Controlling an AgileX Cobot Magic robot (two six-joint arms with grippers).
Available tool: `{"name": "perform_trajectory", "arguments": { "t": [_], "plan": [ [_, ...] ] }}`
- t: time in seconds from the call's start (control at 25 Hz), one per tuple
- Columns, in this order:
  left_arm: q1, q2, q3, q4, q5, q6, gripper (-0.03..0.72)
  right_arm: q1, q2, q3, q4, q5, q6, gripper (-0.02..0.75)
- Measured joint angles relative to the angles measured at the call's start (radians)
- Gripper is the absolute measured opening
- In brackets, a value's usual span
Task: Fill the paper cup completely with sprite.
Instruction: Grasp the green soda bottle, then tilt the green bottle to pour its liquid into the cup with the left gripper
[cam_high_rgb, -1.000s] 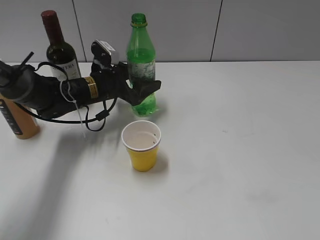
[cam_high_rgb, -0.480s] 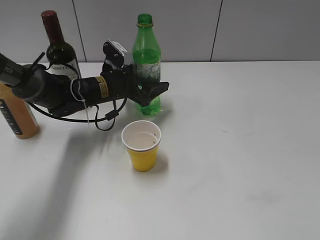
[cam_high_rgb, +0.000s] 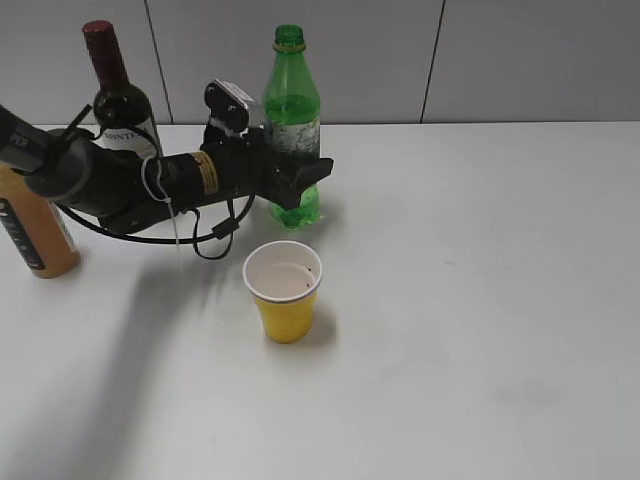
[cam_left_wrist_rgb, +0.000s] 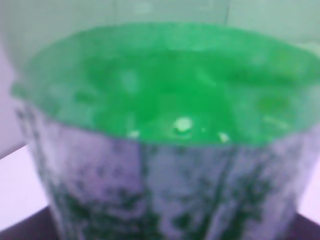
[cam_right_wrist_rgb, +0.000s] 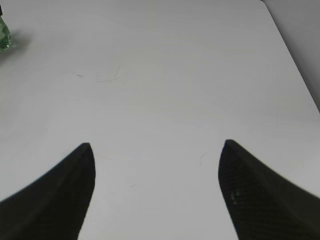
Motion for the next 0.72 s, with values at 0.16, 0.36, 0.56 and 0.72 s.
{"name": "perform_trajectory", "arguments": {
  "t": [0.16, 0.36, 0.56, 0.72],
  "plan": [
    [0.0, 0.0, 0.0, 0.0, 0.0, 0.0, 0.471, 0.0, 0.0, 0.0, 0.0, 0.0, 0.0, 0.594],
    [0.0, -0.002, 0.0, -0.002, 0.005, 0.0, 0.471, 0.0, 0.0, 0.0, 0.0, 0.0, 0.0, 0.594],
    [0.0, -0.034, 0.015, -0.008, 0.069, 0.0, 0.471, 0.0, 0.0, 0.0, 0.0, 0.0, 0.0, 0.594],
    [0.0, -0.093, 0.084, -0.034, 0.088, 0.0, 0.47, 0.0, 0.0, 0.0, 0.0, 0.0, 0.0, 0.594]
  ]
}}
